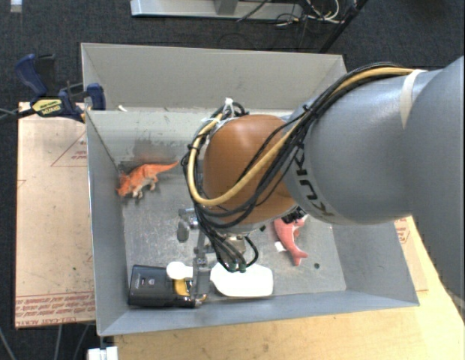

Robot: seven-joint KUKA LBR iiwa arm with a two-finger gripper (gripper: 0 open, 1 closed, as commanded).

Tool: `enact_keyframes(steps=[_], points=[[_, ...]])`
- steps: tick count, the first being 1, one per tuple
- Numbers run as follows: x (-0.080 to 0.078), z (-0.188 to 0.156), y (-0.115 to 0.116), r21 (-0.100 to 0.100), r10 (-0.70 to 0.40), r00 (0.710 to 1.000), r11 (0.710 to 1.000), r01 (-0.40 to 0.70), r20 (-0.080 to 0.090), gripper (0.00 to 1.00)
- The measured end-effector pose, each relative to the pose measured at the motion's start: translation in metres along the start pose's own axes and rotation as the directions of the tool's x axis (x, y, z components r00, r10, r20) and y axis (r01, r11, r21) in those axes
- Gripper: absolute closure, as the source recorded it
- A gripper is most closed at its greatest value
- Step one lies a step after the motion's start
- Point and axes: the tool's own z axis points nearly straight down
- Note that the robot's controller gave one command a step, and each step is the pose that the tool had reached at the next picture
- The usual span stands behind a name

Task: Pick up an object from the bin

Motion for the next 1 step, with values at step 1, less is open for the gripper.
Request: enact_keyframes(steps=[1], points=[[-0.0060, 0.0604, 0.0069, 0.000, -0.112, 0.994, 0.994, 0.112, -0.002, 0.00]])
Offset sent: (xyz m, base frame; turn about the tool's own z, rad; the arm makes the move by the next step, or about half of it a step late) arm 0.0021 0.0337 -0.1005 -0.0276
